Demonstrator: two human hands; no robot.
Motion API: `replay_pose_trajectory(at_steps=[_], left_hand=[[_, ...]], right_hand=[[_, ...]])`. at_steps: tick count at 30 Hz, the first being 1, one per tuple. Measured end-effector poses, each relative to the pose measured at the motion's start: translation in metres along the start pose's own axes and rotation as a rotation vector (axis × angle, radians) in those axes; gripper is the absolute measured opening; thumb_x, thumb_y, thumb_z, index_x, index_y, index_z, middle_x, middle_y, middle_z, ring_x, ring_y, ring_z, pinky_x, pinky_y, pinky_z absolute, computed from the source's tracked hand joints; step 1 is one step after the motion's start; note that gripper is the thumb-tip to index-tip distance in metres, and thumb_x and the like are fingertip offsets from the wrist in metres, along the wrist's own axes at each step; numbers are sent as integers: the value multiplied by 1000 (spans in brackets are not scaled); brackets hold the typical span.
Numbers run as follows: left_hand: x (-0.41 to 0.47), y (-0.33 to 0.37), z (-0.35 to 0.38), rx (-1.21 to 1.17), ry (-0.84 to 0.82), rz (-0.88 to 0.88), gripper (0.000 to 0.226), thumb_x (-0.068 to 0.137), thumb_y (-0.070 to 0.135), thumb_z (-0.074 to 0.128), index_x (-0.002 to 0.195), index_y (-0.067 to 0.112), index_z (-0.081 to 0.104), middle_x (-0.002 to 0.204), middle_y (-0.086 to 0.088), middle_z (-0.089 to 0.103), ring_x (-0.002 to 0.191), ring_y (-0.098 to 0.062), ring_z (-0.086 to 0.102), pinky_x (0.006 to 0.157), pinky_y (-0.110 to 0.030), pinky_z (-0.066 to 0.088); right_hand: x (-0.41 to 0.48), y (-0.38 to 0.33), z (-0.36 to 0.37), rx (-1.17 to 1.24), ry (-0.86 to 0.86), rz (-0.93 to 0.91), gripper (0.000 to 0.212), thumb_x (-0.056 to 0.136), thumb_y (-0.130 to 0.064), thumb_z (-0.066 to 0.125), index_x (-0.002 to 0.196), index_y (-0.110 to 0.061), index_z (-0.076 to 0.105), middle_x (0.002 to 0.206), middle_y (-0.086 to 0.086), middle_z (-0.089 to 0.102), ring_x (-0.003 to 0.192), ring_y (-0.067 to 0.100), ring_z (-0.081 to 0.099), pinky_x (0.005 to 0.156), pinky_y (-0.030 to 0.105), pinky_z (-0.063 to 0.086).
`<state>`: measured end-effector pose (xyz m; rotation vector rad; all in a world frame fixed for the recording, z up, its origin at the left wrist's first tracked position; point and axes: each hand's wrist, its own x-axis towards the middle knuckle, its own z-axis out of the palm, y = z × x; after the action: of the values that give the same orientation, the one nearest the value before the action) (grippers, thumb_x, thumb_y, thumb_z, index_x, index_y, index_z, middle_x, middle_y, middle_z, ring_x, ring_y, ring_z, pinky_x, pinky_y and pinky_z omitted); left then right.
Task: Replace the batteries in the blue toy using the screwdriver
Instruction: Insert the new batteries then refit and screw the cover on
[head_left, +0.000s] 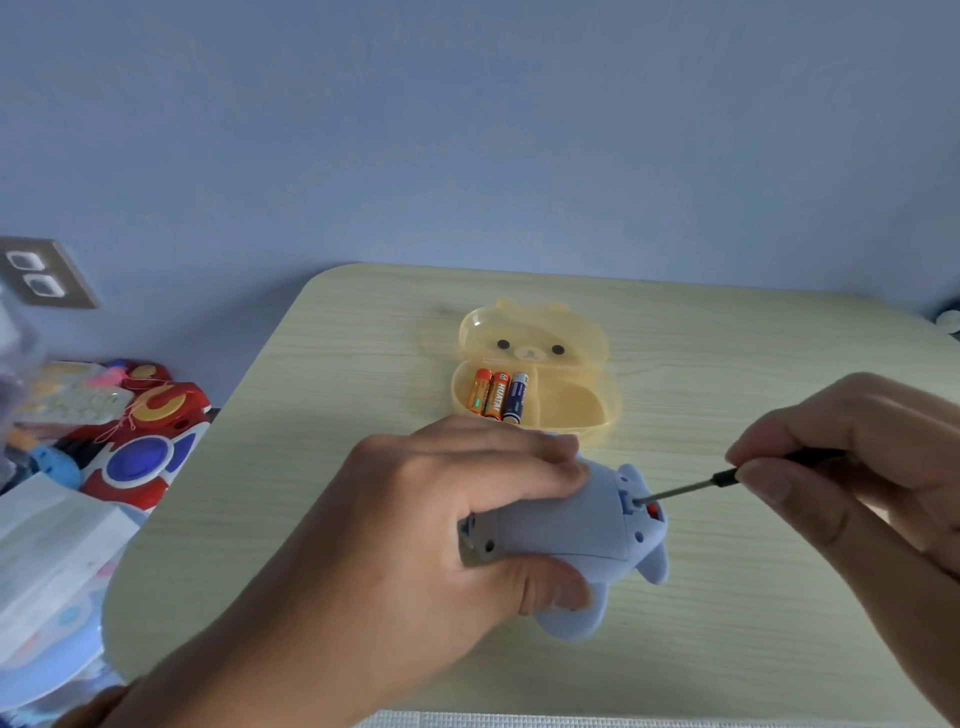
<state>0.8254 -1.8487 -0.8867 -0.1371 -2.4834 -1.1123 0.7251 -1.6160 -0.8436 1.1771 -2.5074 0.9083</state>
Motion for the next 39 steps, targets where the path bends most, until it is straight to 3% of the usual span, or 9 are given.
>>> replay_pose_trajectory(at_steps=[7,13,18,23,26,30,33,35,39], left_hand=[[0,0,0,8,-5,16,51,68,50,79,113,28,78,125,19,70,117,8,63,96,-17,51],[1,2,1,42,-6,55,50,70,52,76,112,26,79,124,16,71,118,6,63,96,-19,51],[1,2,2,58,5,54,49,69,53,75,111,26,79,124,16,71,117,7,62,96,-21,51],[2,2,2,57,0,49,50,70,54,76,112,27,78,124,16,71,117,6,63,94,-22,53],[1,1,2,58,-9,51,50,71,55,76,114,27,78,126,16,70,118,6,63,94,-22,53],[1,1,2,56,-6,55,51,71,57,74,114,28,77,125,17,70,118,7,62,93,-20,52],[2,1,2,42,6,49,51,70,55,75,113,28,78,124,18,71,117,7,62,92,-19,53],[2,1,2,48,2,56,50,70,54,75,112,27,78,123,16,72,118,6,62,93,-19,52],[3,1,2,56,-3,71,50,70,53,76,110,24,79,123,13,73,118,3,63,93,-21,53]], right_hand=[[15,-1,3,-105,-25,-30,12,89,-45,51,86,-41,62,82,-20,57,62,10,56,52,37,47],[27,-18,8,-276,-40,-34,48,96,-50,33,65,-23,59,57,-2,57,44,27,54,47,37,51],[36,-23,4,-262,-126,-183,25,91,-39,42,96,-35,67,73,-24,50,53,12,57,47,31,51],[33,-22,-2,-257,-251,-202,44,87,-31,44,128,-39,54,89,-26,41,62,7,52,52,30,52],[31,-28,-2,-287,-265,-163,43,91,-44,41,132,-39,52,86,-21,48,61,7,56,50,32,53],[35,-38,-3,-377,-173,-93,40,95,-53,32,119,-38,59,80,-21,67,56,22,66,43,37,52],[35,-36,-3,-352,-199,-125,36,91,-41,41,122,-39,58,76,-32,52,53,14,60,44,32,51],[34,-35,-7,-323,-260,-140,42,87,-38,45,128,-42,54,74,-28,42,53,8,53,47,29,51],[33,-35,-13,-256,-343,-131,50,84,-37,47,133,-47,49,82,-21,48,58,8,55,52,28,53]])
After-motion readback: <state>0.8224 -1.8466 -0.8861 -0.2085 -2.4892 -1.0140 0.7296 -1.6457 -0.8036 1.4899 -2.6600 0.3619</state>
